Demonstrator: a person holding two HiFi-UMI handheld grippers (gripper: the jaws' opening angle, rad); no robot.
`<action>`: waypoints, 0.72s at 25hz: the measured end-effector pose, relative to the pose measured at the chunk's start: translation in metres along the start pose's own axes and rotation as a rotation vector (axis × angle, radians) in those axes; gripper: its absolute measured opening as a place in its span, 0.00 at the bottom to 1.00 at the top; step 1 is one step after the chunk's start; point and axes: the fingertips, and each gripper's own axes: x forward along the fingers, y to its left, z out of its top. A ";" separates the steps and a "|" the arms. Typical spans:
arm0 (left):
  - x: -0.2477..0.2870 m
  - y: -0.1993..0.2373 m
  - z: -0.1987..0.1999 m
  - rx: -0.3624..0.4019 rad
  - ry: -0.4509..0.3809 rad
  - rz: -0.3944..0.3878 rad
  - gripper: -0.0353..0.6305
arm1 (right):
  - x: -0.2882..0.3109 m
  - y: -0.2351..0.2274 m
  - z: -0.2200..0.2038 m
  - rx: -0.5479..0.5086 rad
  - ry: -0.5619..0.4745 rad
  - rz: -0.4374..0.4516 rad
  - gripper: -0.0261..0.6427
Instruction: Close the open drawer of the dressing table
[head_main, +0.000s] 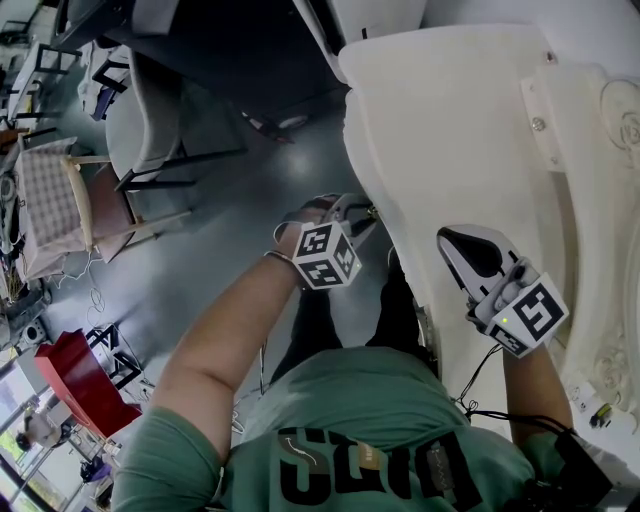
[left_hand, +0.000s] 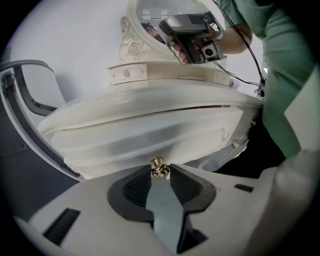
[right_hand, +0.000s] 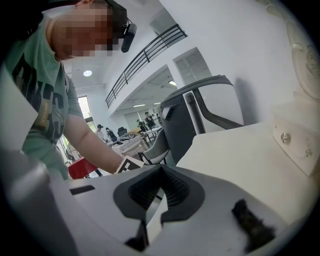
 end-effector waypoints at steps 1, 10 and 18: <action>0.001 0.000 0.000 0.000 -0.001 -0.002 0.24 | 0.000 -0.001 0.000 0.002 0.000 -0.001 0.06; 0.007 0.003 0.010 0.003 -0.013 -0.008 0.24 | -0.003 -0.006 -0.002 0.012 -0.002 -0.010 0.06; 0.012 0.004 0.016 0.013 -0.015 -0.018 0.24 | -0.007 -0.012 -0.003 0.020 -0.006 -0.021 0.06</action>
